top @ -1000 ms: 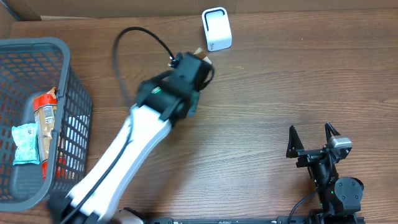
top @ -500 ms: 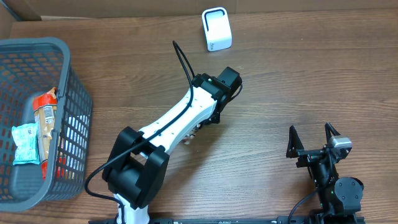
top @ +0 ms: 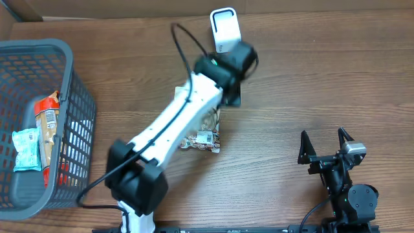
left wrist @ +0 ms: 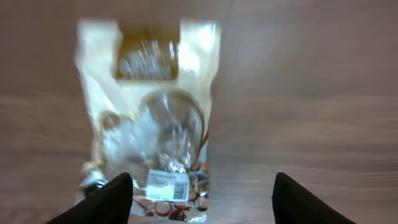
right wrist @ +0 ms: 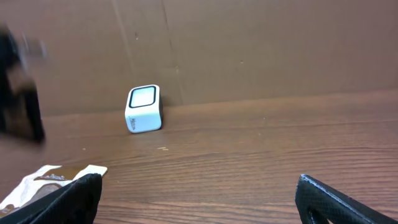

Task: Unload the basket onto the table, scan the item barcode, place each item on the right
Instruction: 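Lift the snack bag out and place it on the table center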

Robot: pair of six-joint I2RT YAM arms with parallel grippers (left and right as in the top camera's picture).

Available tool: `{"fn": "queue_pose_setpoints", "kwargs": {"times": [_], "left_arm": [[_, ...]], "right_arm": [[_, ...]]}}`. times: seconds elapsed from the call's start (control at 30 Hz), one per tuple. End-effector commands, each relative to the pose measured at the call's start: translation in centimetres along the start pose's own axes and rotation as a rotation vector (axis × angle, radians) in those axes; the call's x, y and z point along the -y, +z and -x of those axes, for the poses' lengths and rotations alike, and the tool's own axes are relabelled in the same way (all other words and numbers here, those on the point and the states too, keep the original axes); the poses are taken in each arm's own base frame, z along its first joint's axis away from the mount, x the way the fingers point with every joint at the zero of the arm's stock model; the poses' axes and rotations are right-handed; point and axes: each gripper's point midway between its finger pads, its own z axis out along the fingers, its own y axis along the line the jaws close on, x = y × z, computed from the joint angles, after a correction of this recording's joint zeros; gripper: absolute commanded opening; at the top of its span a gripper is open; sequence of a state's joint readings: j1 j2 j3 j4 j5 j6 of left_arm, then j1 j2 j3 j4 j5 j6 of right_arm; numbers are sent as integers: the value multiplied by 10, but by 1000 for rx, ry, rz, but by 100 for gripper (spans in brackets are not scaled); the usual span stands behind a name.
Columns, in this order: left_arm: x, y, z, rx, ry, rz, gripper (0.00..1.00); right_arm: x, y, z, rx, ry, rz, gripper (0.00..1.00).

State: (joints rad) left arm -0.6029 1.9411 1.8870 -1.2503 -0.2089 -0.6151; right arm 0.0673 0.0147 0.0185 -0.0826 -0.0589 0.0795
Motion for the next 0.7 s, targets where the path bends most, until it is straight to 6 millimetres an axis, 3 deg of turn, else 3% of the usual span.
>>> {"fn": "queue_pose_setpoints", "kwargs": {"times": [0.0,0.13,0.23,0.33,0.47,0.57,0.67], "left_arm": [[-46,-109,58,236,-84,-91,66],[-133,-189,77,389,-230,-68,67],[-211,-218,64,429,-395,20,68],[-290,-226,28,375,-585,159,67],[-356,-220,-3,297,-711,287,65],[-388,-207,-18,253,-812,331,64],[-407,-192,-24,221,-855,358,64]], "right_arm": [[1,0,-2,6,6,-8,100],[1,0,-2,6,6,-8,100],[1,0,-2,6,6,-8,100],[1,0,-2,6,6,-8,100],[1,0,-2,6,6,-8,100],[1,0,-2,6,6,-8,100],[1,0,-2,6,6,-8,100]]}}
